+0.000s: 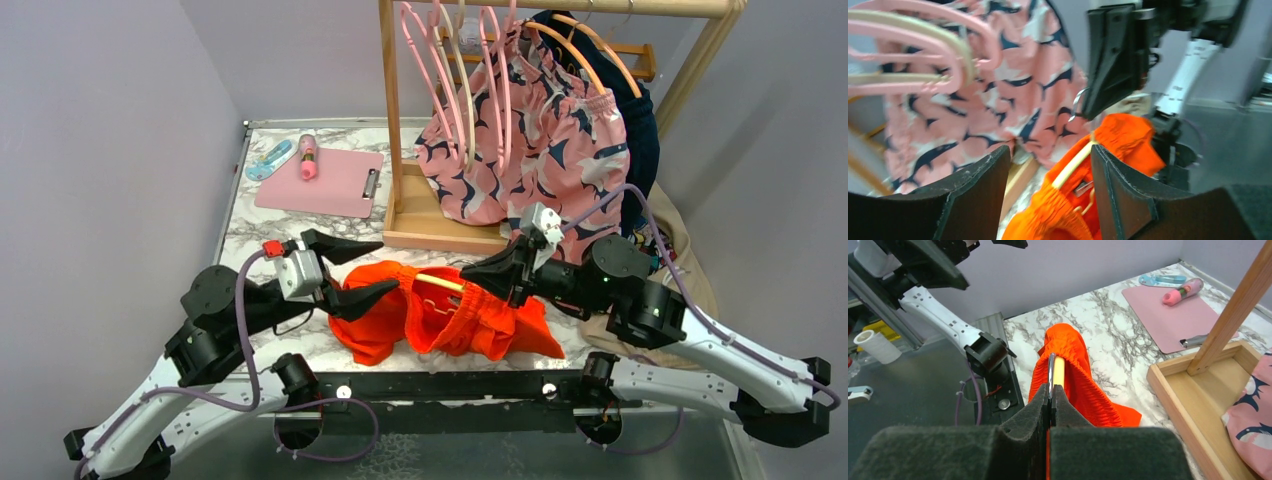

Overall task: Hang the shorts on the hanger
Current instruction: Hang the shorts on the hanger.

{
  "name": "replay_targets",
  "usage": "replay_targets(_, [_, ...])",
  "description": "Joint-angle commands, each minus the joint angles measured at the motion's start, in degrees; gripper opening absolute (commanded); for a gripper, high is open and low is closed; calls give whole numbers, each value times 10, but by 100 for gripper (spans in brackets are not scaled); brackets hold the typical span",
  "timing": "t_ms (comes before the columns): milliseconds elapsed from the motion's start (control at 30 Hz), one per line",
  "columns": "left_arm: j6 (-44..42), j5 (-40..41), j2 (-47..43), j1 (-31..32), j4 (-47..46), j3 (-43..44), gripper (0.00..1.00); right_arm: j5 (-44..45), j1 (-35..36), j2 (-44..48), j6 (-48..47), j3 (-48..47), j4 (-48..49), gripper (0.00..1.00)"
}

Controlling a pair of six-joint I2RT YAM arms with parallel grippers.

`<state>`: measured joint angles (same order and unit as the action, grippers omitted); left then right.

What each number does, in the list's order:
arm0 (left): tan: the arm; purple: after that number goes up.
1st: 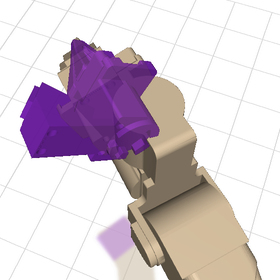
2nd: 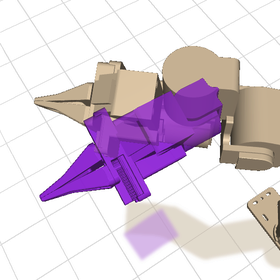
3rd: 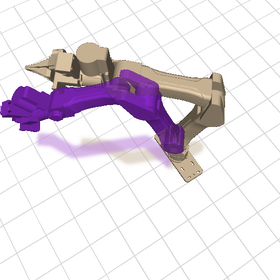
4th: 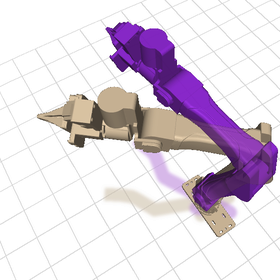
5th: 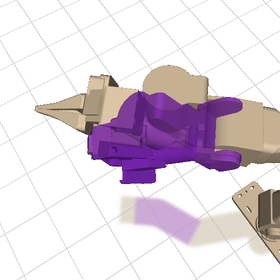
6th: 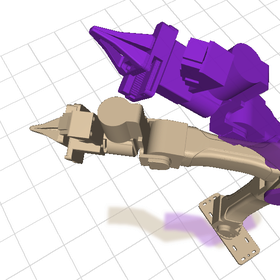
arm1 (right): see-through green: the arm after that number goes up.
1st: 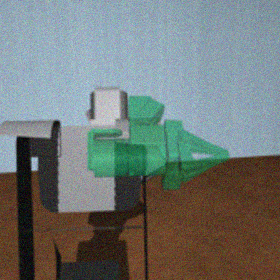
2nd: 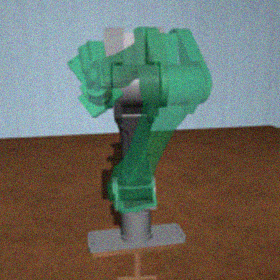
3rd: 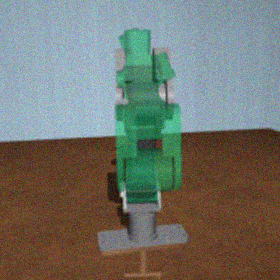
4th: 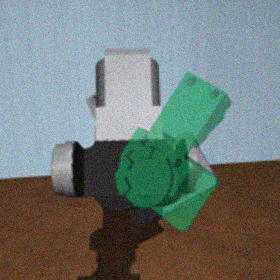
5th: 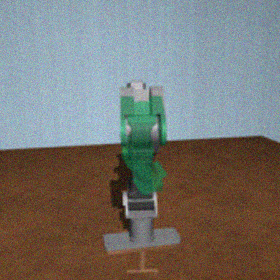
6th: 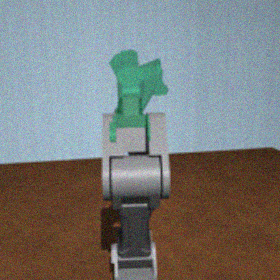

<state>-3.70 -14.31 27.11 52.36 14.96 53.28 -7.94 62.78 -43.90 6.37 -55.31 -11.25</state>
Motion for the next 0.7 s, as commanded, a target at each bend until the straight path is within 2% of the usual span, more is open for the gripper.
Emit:
replay_targets(0, [17, -169, 67, -1, 10, 28, 63, -55, -1, -8, -7, -33, 32, 1])
replay_targets(233, [16, -235, 132, -1, 21, 27, 63, -105, 0, -28, -12, -47, 16, 1])
replay_targets(667, [-4, -256, 169, -1, 33, 12, 63, -114, -1, -41, -20, -50, 10, 1])
